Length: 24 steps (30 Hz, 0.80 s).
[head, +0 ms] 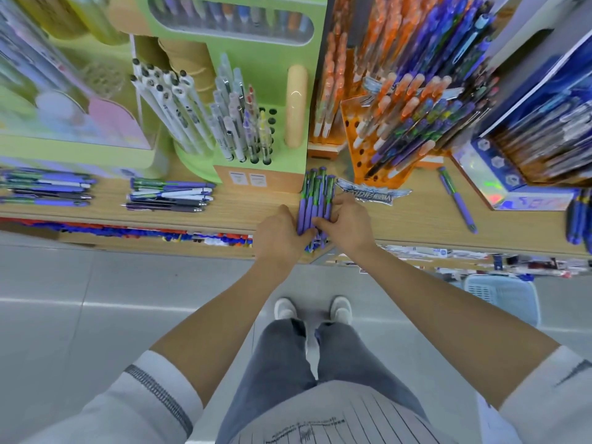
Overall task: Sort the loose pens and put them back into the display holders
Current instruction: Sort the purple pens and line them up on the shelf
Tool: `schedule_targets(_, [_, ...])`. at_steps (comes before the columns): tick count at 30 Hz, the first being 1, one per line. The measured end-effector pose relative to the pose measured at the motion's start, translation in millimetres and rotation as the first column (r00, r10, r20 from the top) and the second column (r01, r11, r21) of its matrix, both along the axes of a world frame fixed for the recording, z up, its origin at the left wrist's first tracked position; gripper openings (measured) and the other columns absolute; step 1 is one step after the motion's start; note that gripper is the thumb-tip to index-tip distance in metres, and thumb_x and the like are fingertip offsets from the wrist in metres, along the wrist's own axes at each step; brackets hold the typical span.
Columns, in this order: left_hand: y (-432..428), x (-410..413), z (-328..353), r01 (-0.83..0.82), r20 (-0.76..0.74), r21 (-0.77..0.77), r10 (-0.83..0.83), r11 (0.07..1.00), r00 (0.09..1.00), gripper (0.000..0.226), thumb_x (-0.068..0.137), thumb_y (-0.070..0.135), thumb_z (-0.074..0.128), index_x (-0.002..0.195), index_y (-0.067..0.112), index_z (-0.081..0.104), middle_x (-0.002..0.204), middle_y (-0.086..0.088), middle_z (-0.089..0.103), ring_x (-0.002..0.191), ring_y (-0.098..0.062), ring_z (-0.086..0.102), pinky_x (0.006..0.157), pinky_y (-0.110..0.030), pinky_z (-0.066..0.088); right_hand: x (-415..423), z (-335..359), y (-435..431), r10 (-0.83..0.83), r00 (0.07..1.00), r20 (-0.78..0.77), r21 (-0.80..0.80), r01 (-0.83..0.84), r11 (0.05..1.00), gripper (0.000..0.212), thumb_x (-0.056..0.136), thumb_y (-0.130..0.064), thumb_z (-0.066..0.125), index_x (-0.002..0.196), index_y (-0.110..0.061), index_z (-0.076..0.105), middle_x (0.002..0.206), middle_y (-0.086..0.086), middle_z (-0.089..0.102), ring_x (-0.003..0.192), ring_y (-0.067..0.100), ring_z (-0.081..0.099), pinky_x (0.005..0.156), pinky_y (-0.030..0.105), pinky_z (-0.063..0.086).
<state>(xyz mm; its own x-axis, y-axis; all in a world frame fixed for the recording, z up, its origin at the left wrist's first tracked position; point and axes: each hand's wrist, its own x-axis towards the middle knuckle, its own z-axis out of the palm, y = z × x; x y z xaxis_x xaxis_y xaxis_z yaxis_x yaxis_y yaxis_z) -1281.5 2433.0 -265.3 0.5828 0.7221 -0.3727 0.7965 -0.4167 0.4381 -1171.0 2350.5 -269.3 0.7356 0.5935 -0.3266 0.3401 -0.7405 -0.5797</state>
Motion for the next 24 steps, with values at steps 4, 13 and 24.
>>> schedule_targets(4, [1, 2, -4, -0.059, 0.082, -0.224, 0.079, 0.973, 0.993, 0.055, 0.074, 0.044, 0.077, 0.104, 0.008, 0.049, 0.088, -0.007, 0.066, 0.079, -0.027, 0.063, 0.069, -0.04, 0.05, 3, -5, 2, 0.02, 0.999, -0.045, -0.06, -0.022, 0.998, 0.031, 0.08, -0.032, 0.076, 0.088, -0.005, 0.063, 0.089, 0.011, 0.069, 0.083, 0.025, 0.064, 0.063, 0.028, 0.041])
schedule_targets(13, [1, -11, -8, -0.139, 0.246, -0.601, 0.347, 0.787, 0.905, 0.038, 0.079, 0.012, 0.078, 0.108, 0.001, 0.056, 0.092, -0.015, 0.071, 0.067, -0.027, 0.071, 0.069, -0.044, 0.06, -4, -2, -5, -0.098, 0.985, -0.144, -0.028, 0.095, 0.995, 0.028, 0.081, -0.024, 0.076, 0.091, -0.011, 0.054, 0.087, 0.003, 0.062, 0.082, 0.022, 0.059, 0.07, 0.032, 0.046])
schedule_targets(24, [7, -11, -1, -0.084, 0.236, -0.754, 0.388, 0.652, 0.891, 0.016, 0.093, 0.025, 0.063, 0.085, 0.011, 0.068, 0.081, -0.014, 0.069, 0.074, -0.029, 0.066, 0.076, -0.042, 0.058, -14, 7, -5, -0.206, 0.705, -0.678, 0.164, 0.418, 0.894, 0.019, 0.085, 0.004, 0.067, 0.103, 0.001, 0.067, 0.1, 0.019, 0.07, 0.068, 0.016, 0.07, 0.07, 0.03, 0.061])
